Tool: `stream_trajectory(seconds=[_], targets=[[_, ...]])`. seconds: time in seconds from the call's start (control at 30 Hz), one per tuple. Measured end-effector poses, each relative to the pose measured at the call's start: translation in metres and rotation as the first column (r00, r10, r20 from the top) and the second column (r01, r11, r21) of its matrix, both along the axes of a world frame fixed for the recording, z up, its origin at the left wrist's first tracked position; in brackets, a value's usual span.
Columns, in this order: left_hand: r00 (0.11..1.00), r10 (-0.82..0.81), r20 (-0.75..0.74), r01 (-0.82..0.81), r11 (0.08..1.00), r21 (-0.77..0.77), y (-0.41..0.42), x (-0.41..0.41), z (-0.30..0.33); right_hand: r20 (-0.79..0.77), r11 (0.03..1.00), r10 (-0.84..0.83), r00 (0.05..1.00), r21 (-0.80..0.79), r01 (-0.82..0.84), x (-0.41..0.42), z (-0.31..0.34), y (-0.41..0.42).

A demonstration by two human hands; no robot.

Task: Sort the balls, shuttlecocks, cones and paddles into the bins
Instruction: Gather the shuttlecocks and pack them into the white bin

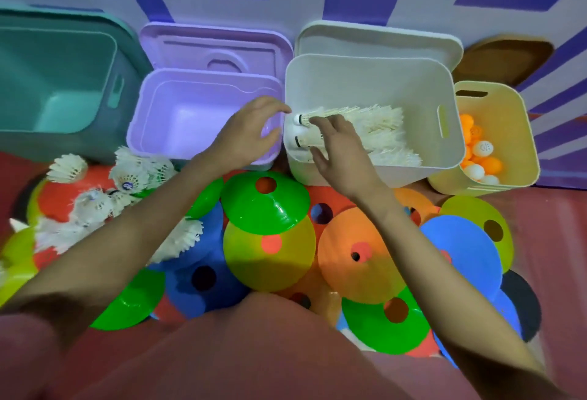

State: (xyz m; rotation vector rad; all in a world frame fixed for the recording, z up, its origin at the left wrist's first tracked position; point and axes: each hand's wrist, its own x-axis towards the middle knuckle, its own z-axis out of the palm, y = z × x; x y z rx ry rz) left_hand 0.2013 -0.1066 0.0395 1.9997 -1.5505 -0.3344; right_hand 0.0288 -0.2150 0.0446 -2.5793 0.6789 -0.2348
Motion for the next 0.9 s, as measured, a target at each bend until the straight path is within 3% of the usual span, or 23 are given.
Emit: stream_trajectory(seconds=[0.07, 0.17, 0.43, 0.63, 0.77, 0.9], targets=[[0.994, 0.106, -0.005, -0.106, 0.994, -0.018, 0.042, 0.011, -0.003, 0.111, 0.999, 0.049, 0.993, 0.005, -0.050, 0.003, 0.001, 0.027], [0.976, 0.216, -0.025, -0.215, 0.976, 0.039, 0.106, 0.023, -0.012, 0.147, 0.994, 0.104, 0.984, 0.014, -0.107, 0.009, -0.006, 0.065], [0.950, 0.292, -0.107, -0.276, 0.951, 0.139, 0.230, 0.034, -0.033, -0.004, 0.961, 0.258, 0.966, 0.104, -0.256, 0.041, -0.041, 0.168], [0.989, 0.149, -0.015, -0.142, 0.968, 0.206, 0.281, 0.045, -0.054, -0.145, 0.941, 0.323, 0.935, 0.157, -0.300, 0.063, -0.065, 0.217], [0.988, -0.116, 0.099, 0.094, 0.974, 0.208, 0.290, 0.046, -0.070, -0.214, 0.962, 0.266, 0.940, 0.129, -0.242, 0.074, -0.081, 0.228], [0.950, -0.226, 0.217, 0.168, 0.952, 0.254, 0.291, 0.043, -0.080, -0.218, 0.979, 0.180, 0.959, 0.132, -0.154, 0.086, -0.093, 0.232]])
